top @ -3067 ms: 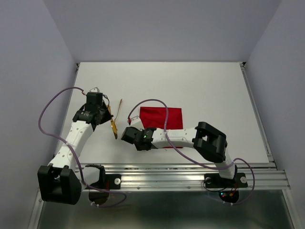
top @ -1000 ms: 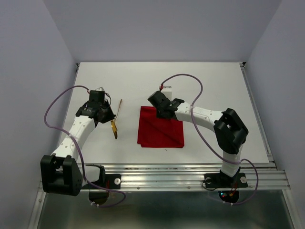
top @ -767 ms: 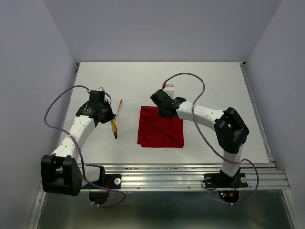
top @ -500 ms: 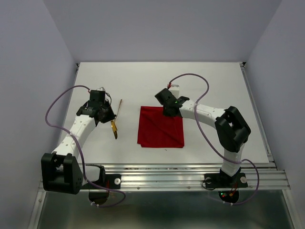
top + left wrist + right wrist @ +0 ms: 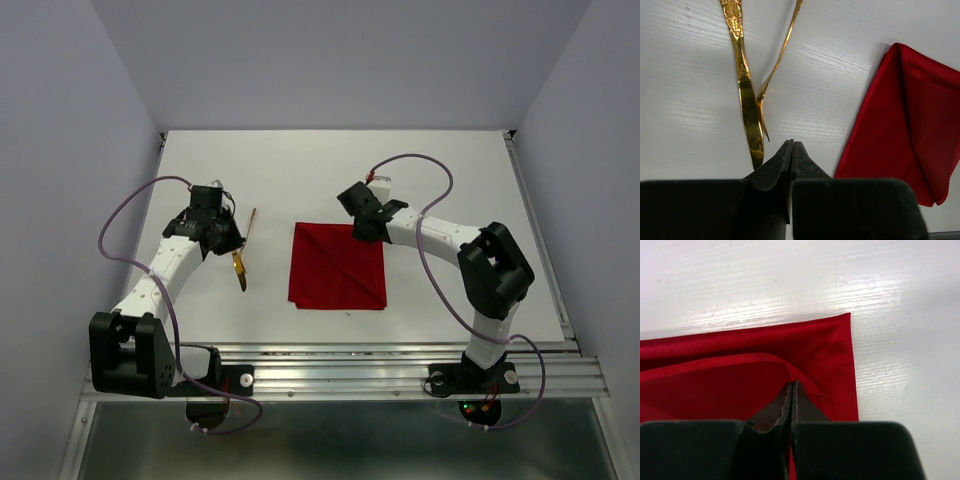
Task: Fold the napkin into a case and place the utensils inside
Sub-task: Fold the top corner of the square-folded napkin at the center of the board.
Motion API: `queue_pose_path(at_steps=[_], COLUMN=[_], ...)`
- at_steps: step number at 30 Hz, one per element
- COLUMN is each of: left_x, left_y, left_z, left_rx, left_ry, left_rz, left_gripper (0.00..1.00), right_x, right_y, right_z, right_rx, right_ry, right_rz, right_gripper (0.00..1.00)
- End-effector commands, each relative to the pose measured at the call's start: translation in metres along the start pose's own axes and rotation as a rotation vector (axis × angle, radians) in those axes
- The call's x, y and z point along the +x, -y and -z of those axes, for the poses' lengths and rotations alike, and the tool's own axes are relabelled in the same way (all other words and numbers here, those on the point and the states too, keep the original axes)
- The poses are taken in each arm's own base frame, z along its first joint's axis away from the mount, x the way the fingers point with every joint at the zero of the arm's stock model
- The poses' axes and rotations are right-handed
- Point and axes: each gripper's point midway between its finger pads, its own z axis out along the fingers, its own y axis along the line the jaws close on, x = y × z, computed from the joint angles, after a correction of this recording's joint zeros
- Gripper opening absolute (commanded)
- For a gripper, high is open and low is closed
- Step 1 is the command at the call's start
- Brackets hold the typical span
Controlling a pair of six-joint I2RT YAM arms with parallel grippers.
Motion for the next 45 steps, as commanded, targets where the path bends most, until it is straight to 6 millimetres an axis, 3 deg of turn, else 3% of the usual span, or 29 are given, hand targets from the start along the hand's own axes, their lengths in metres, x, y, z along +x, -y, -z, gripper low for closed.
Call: queue_pose_path(at_steps=[1,28,33,35,38,40,45], left_x=[-0.018,-0.015,-0.012,-0.011,-0.011,-0.008,-0.005], left_y=[0.008,0.011,0.011,0.013,0.022,0.033,0.063], left_z=[0.006,0.009,0.008,0.008,0.008,0.007,0.0], left_rx=[0.026,0.042,0.048,0.061,0.092,0.113,0.163], left_ry=[0.042,0.034,0.026,0.019,0.011,-0.002,-0.023], left_rz=[-0.019,-0.021,-0.02,-0.024,-0.046,-0.077,-0.119], left_gripper=[0.1,0.1,0.11,0.11,0.32,0.39,0.39], right_x=[-0.024,-0.022,-0.021,-0.023,-0.03,-0.039,-0.043], right_y=[0.001,0.006,0.007,0.008,0.01,0.016,0.03], right_z=[0.006,0.0,0.0,0.003,0.01,0.019,0.042], right_rx=[-0.008,0.014,0.012,0.012,0.006,0.018,0.008], right_ry=[0.072,0.068,0.065,0.072,0.089,0.12,0.135], right_rz=[-0.064,-0.056,-0.055,-0.057,-0.044,-0.041,-0.035], right_gripper=[0.01,0.01,0.05,0.16,0.59,0.6,0.57])
